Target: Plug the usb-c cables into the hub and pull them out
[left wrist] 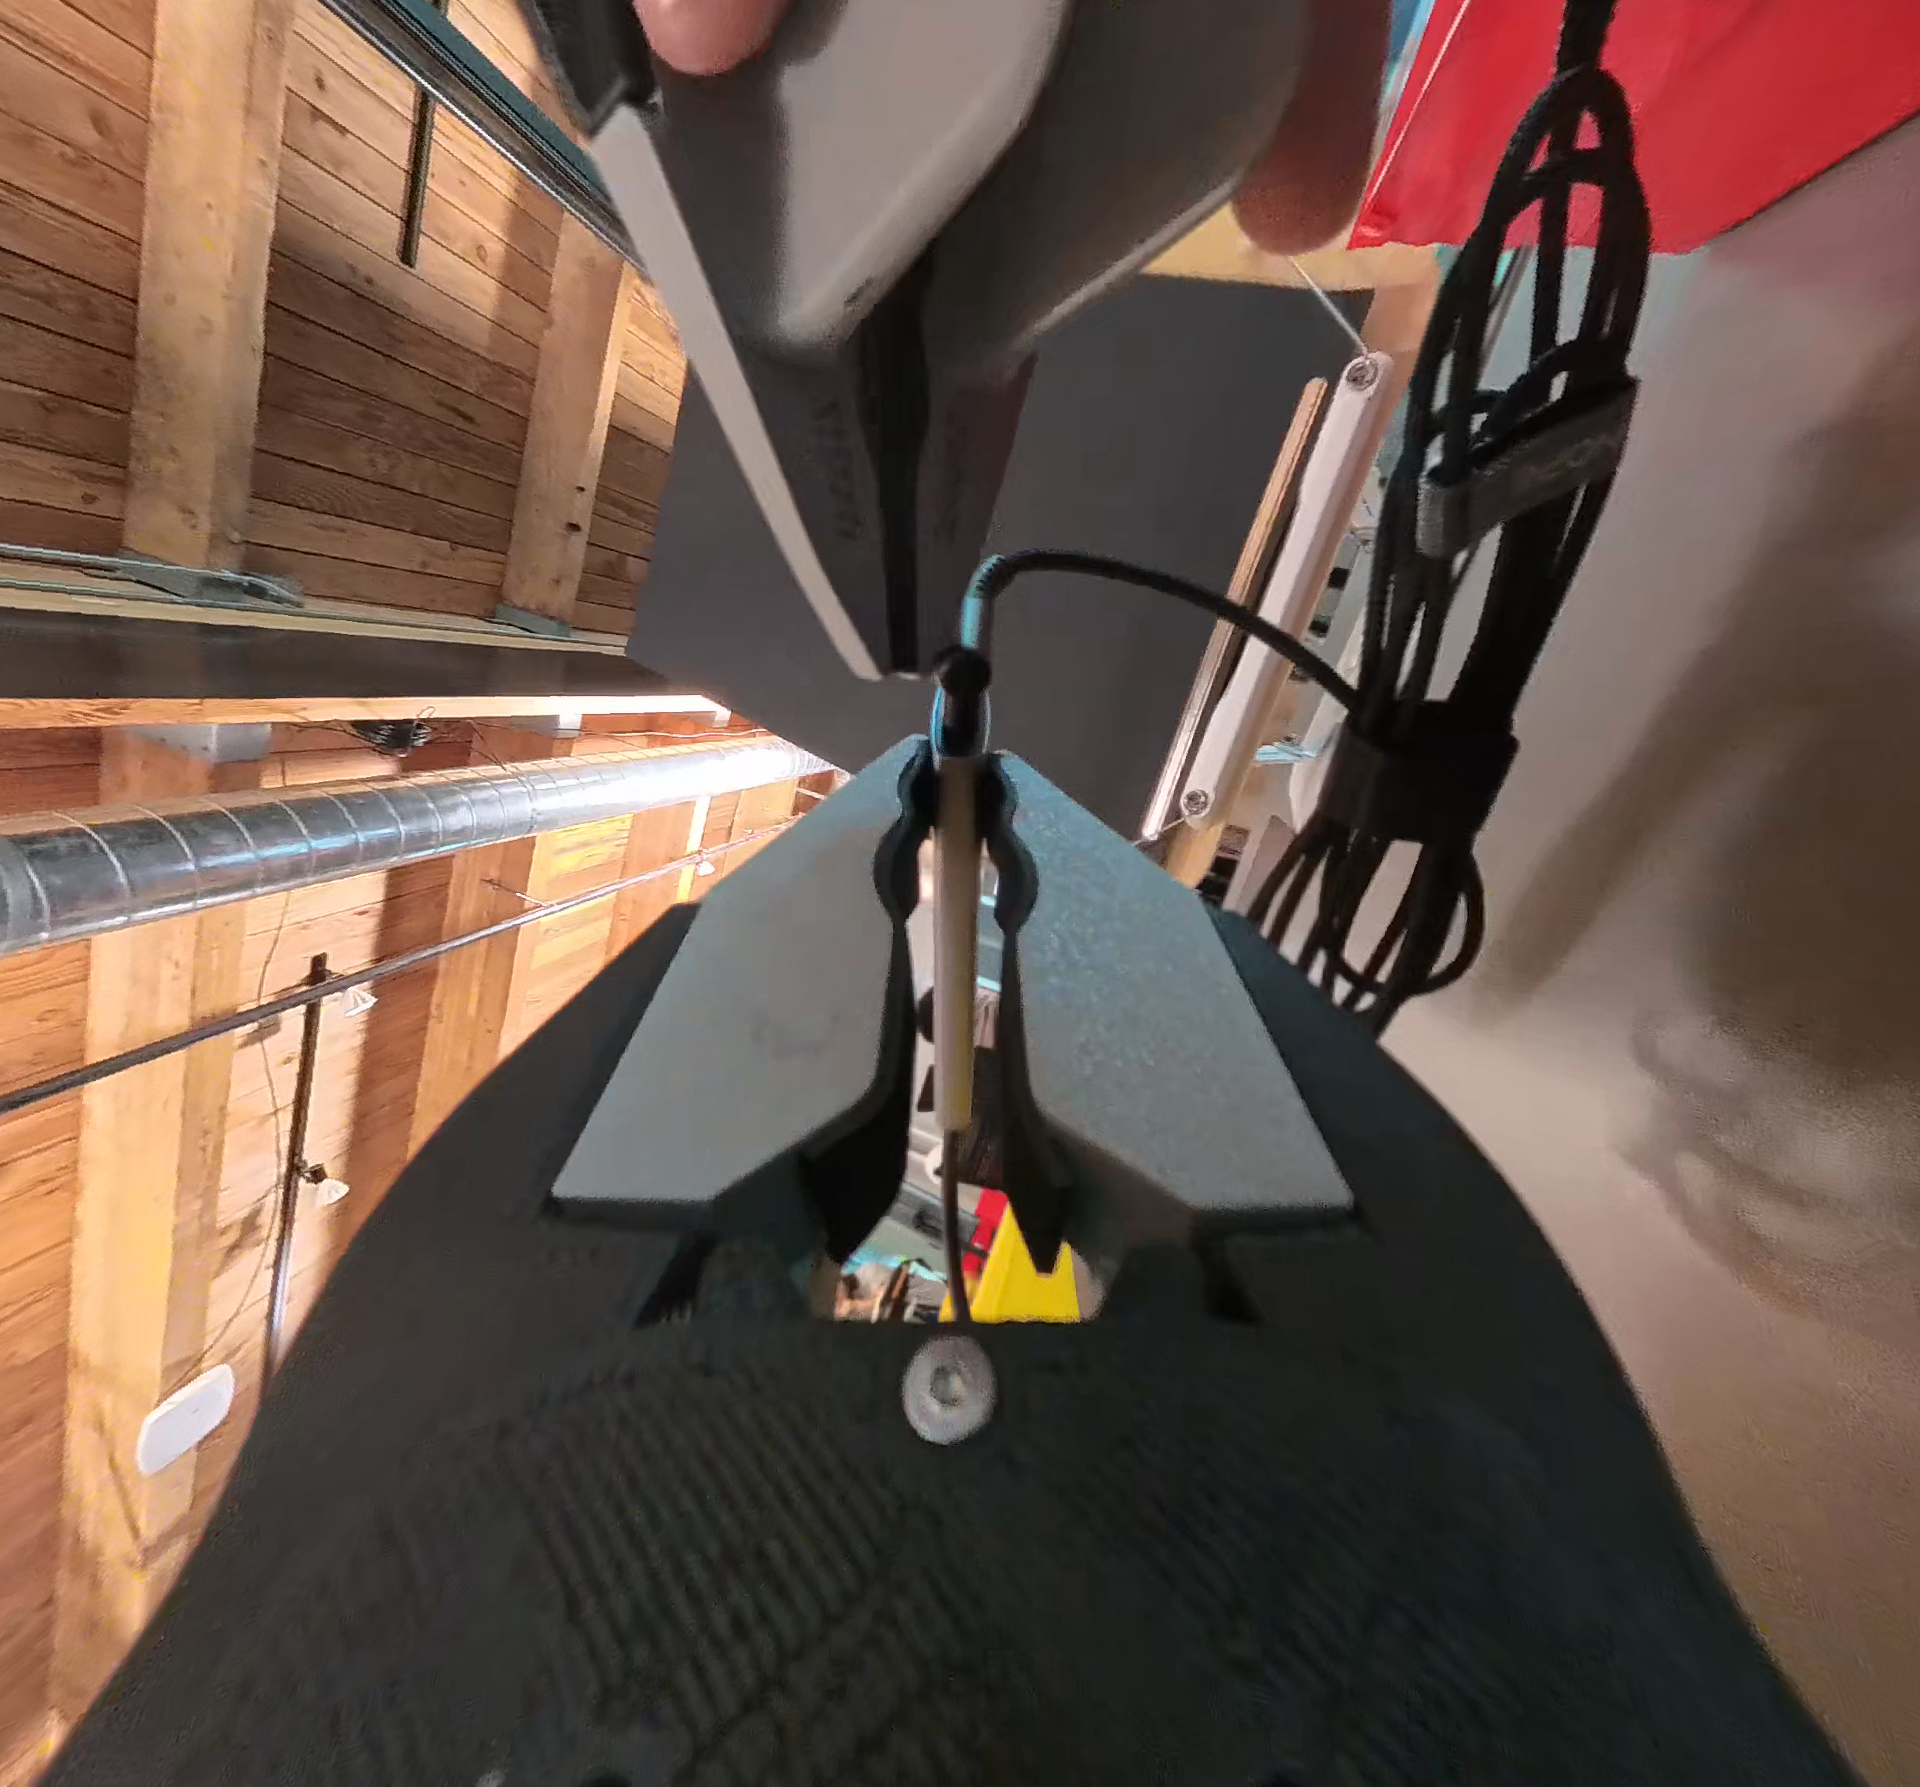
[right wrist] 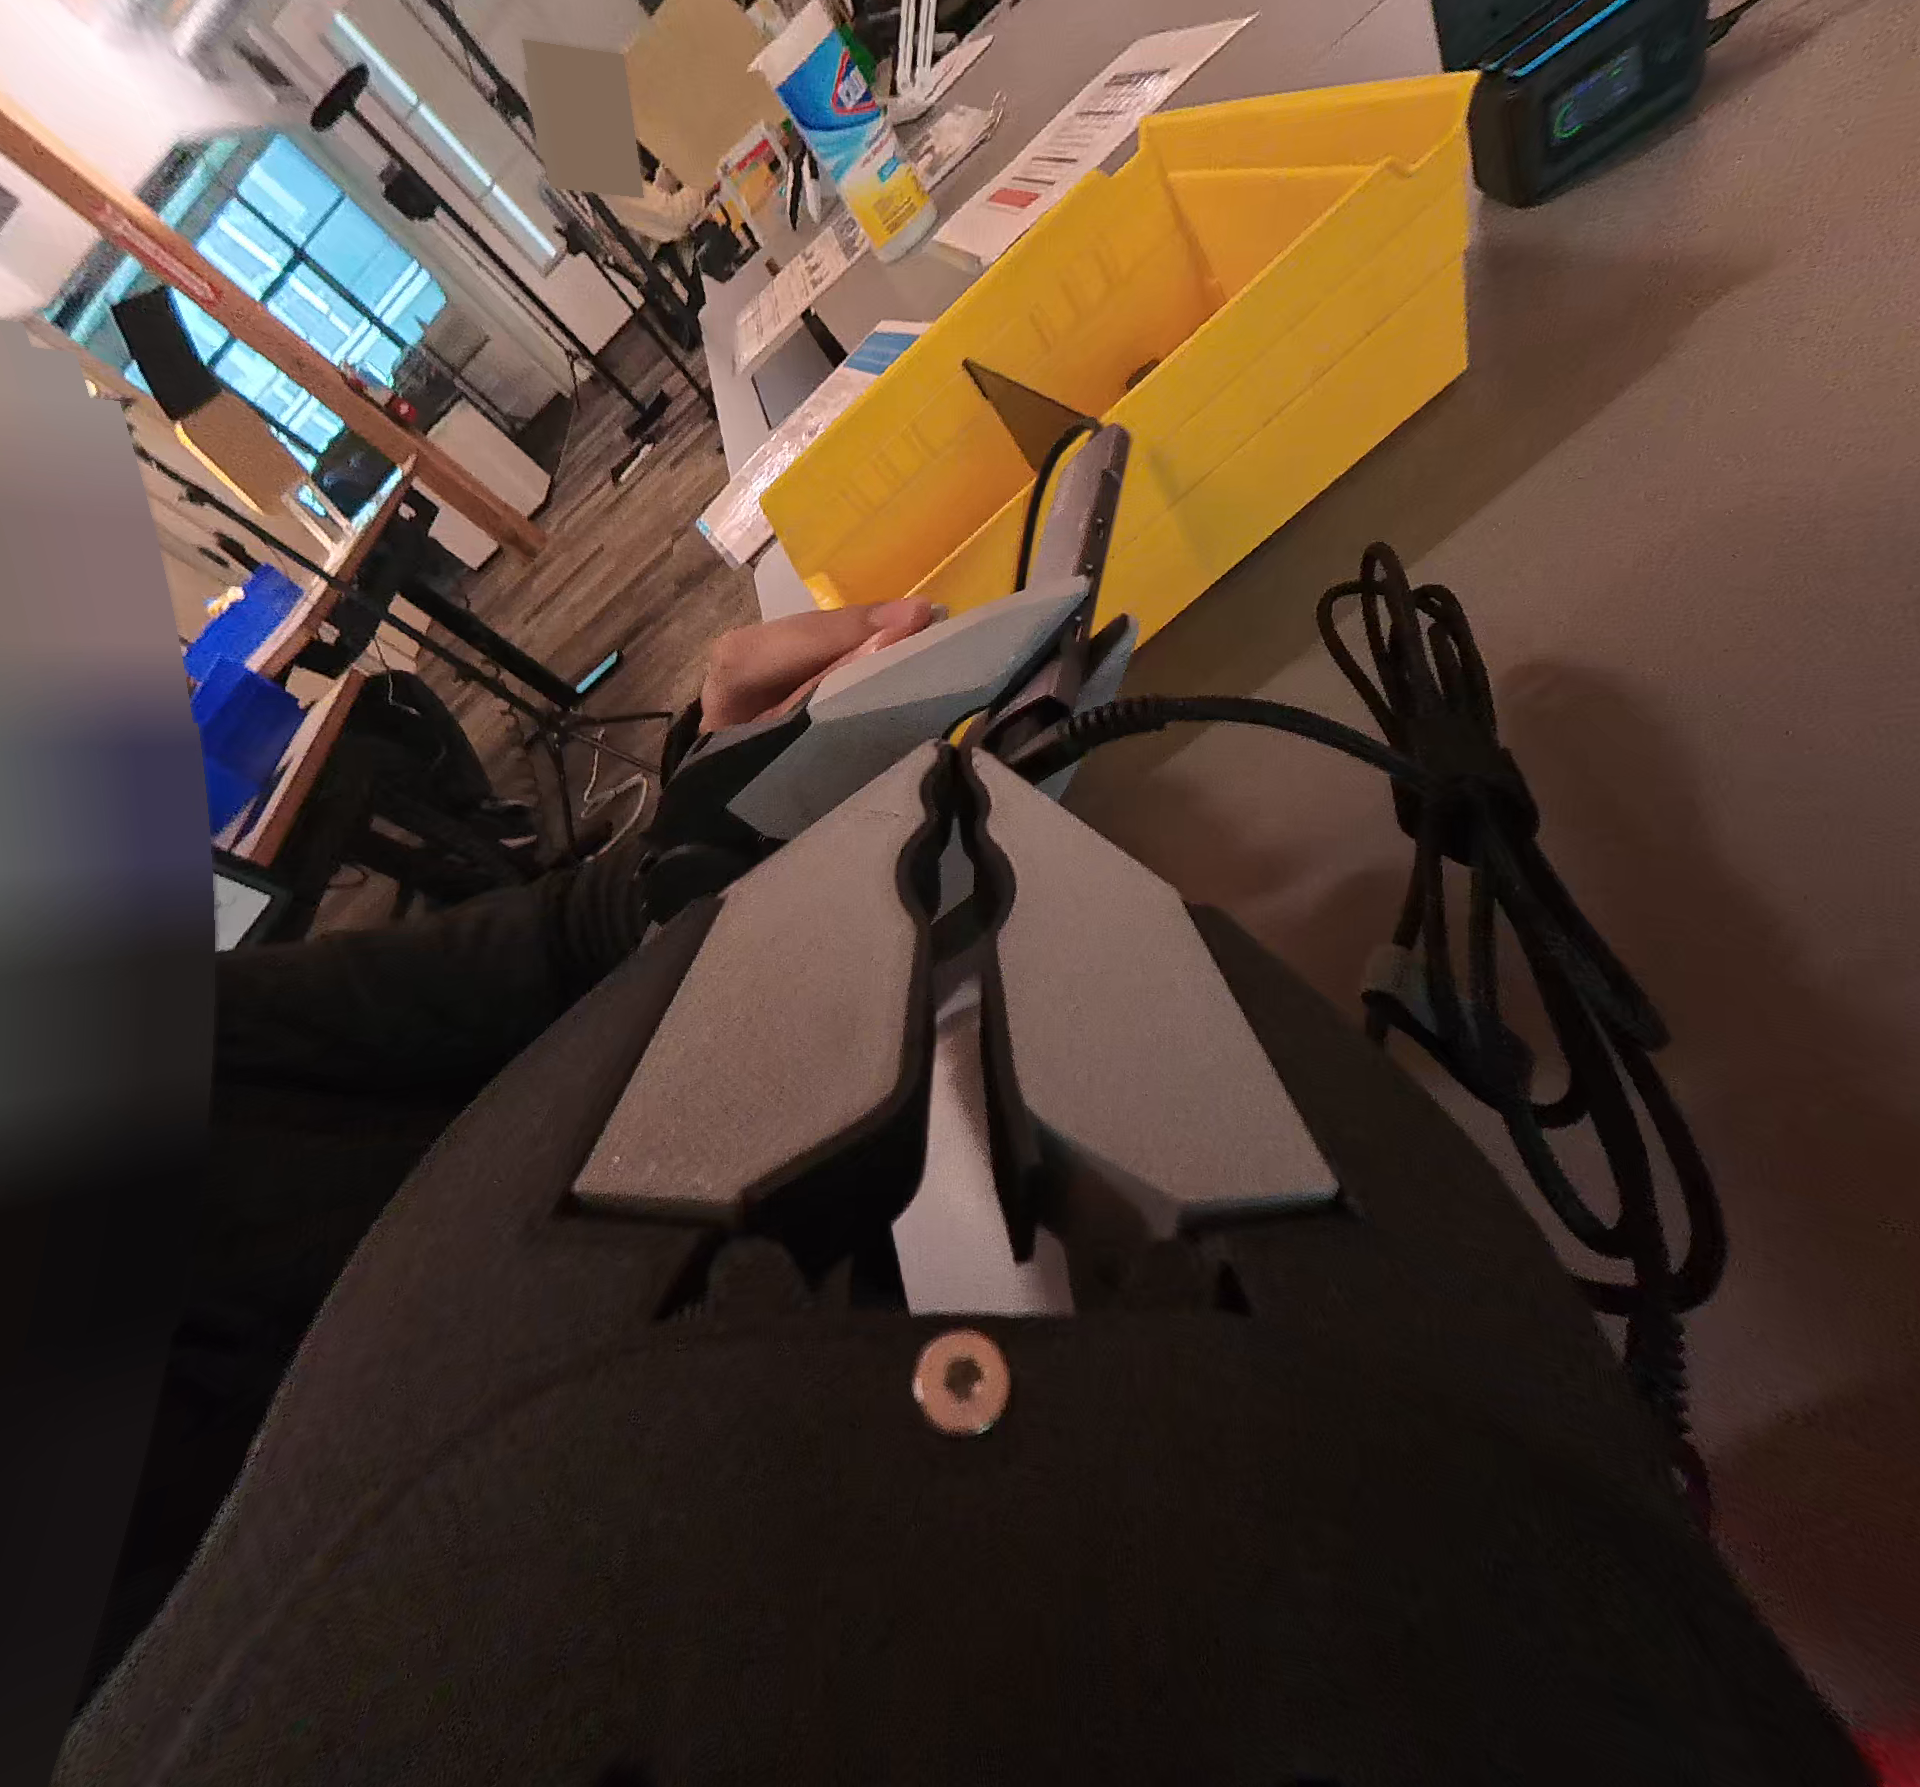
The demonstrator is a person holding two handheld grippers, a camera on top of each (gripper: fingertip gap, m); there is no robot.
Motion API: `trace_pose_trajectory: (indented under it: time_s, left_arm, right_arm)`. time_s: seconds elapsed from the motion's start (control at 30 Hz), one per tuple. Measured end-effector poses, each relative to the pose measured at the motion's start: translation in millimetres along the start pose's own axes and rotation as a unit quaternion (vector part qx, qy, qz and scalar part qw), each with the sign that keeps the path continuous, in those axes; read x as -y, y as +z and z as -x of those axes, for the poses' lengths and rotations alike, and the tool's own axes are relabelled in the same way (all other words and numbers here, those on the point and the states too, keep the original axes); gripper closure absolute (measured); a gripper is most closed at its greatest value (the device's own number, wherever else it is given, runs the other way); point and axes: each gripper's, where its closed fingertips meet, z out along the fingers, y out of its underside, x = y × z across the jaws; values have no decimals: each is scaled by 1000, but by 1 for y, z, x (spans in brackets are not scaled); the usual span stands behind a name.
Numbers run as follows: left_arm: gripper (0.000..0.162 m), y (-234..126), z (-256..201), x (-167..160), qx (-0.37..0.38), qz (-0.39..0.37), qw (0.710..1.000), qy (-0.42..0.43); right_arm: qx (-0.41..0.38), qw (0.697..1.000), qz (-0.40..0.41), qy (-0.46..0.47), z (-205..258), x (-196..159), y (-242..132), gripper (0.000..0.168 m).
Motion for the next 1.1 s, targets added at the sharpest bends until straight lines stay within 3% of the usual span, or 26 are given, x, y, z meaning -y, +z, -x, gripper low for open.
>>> trace_pose_trajectory:
  time_s: [0.07, 0.13, 0.23, 0.43, 0.57, 0.93, 1.1]
  left_arm:
    - [155, 1, 0, -2, 4, 5, 1000, 7]
    - [155, 2, 1, -5, 8, 13, 1000, 4]
    - [155, 2, 6, -6, 12, 11, 1000, -10]
    - [155, -2, 6, 6, 20, -7, 1000, 5]
    - [155, 0, 5, -1, 17, 0, 1000, 9]
    - [153, -5, -13, 12, -39, -69, 997, 4]
    - [152, -15, -27, 24, -61, -111, 991, 39]
  right_arm:
    - [6, 999, -13, 30, -1, 1, -1, 162]
    - [12, 998, -24, 52, 3, -1, -4, 145]
    - [-56, 997, -18, 41, -14, -6, -11, 123]
    - [-18, 997, -34, 68, -10, 0, 2, 152]
    - [-14, 996, -33, 77, -10, 5, 8, 158]
    - [29, 981, 188, 24, -16, -21, -5, 163]
    - [40, 947, 320, -13, -21, -42, -16, 162]
